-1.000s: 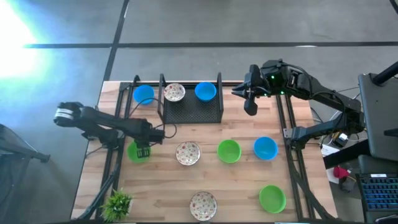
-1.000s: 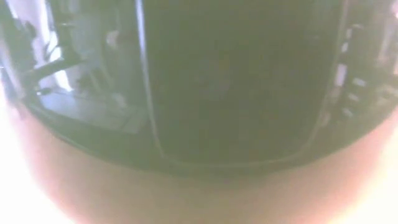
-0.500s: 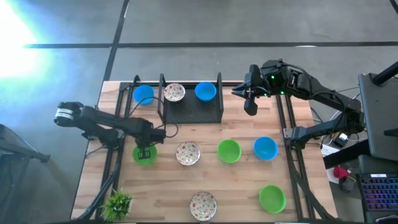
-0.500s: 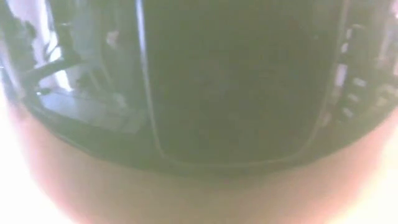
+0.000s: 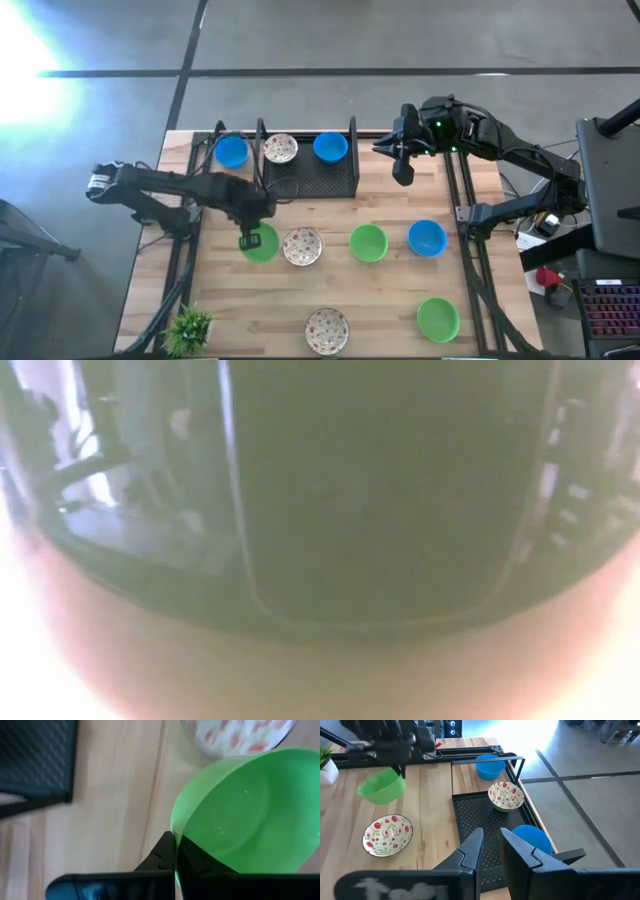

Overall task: Pick & Place Mini bowls
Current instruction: Put the middle left green bowl on the shelf

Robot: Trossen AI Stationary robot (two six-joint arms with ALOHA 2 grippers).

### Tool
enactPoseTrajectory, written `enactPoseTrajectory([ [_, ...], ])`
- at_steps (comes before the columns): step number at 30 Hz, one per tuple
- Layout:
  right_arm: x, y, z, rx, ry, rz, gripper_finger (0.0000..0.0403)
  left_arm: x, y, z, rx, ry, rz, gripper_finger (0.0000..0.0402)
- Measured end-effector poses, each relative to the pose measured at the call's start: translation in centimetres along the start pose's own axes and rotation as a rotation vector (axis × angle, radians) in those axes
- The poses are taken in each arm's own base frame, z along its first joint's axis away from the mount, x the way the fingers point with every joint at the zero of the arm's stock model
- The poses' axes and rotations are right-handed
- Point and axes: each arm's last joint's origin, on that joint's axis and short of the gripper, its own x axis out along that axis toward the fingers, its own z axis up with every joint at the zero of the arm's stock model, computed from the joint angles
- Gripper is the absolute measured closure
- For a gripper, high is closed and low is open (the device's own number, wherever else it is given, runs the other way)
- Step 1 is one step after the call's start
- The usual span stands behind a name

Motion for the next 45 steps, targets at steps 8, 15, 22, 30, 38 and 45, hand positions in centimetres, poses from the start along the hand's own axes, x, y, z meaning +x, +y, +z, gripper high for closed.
enactPoseTrajectory([
  [8, 0.0, 0.0, 0.0, 0.000, 0.000, 0.000, 0.0346, -4.0, 1.8, 3.3, -0.216, -0.156, -0.018, 0.0401],
  [15, 0.0, 0.0, 0.0, -0.001, 0.000, 0.000, 0.0346, -5.3, 4.7, 6.7, -0.300, -0.216, 0.015, 0.0401],
  [22, 0.0, 0.0, 0.0, -0.019, 0.000, -0.001, 0.0346, -3.6, 9.6, 10.6, -0.317, -0.181, 0.044, 0.0401],
  [30, 0.0, 0.0, 0.0, -0.019, 0.000, -0.001, 0.0346, 1.3, 14.5, 13.0, -0.389, -0.056, 0.079, 0.0401],
  [38, 0.0, 0.0, 0.0, -0.018, 0.000, -0.002, 0.0346, 5.1, 16.5, 14.0, -0.397, 0.010, 0.201, 0.0402],
  [45, 0.0, 0.0, 0.0, -0.017, 0.000, -0.006, 0.0346, 7.3, 17.0, 14.5, -0.379, 0.042, 0.227, 0.0402],
])
